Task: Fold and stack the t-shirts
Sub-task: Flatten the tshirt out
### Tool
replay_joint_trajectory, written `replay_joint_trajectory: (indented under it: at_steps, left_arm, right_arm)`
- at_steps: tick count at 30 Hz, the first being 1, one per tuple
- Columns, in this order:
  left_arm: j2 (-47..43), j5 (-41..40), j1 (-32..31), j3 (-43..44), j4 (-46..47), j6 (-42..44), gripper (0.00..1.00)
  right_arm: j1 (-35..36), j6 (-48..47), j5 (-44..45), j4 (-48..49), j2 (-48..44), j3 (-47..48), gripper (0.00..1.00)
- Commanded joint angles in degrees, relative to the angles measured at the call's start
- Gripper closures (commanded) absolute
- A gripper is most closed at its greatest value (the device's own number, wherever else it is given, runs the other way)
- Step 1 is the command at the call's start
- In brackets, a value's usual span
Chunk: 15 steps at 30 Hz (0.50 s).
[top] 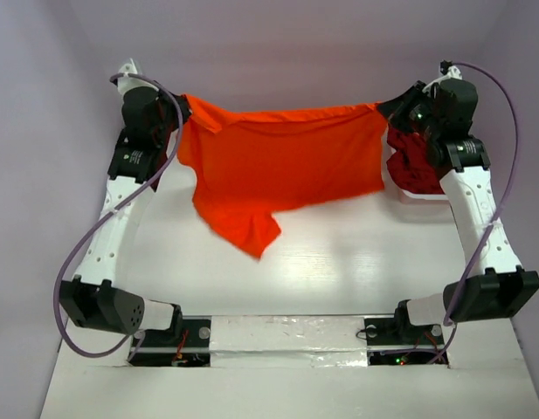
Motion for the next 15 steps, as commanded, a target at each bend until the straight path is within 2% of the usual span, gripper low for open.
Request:
replay_joint_trajectory:
  at_steps: [1, 5, 7, 11, 15]
  left_arm:
    - [-5.8, -0.7, 0.5, 4.6, 4.5, 1.4, 1.00]
    - [-13.7, 0.2, 0.5, 2.7, 2.2, 1.3, 1.00]
    - [-17.8, 1.8, 0.5, -1.1, 2.3, 0.9, 1.00]
    - [-31.0, 5.2, 0.5, -7.9, 0.6, -0.3, 1.00]
    - [-42.0, 7.3, 0.5, -16.0, -2.2, -1.2, 1.00]
  right_arm:
    - [-0.5, 0.4, -0.8, 5.2, -4.9, 4.2, 1.00]
    - [0.0, 0.1, -1.3, 4.9, -12.3, -1.3, 1.00]
    - [0.0, -0.2, -1.8, 4.9, -16.8, -4.9, 1.00]
    - [0.0, 0.2, -3.2, 4.7, -33.4, -17.3, 1.00]
    - [0.0, 0.0, -4.8, 1.9, -47.0, -24.4, 1.00]
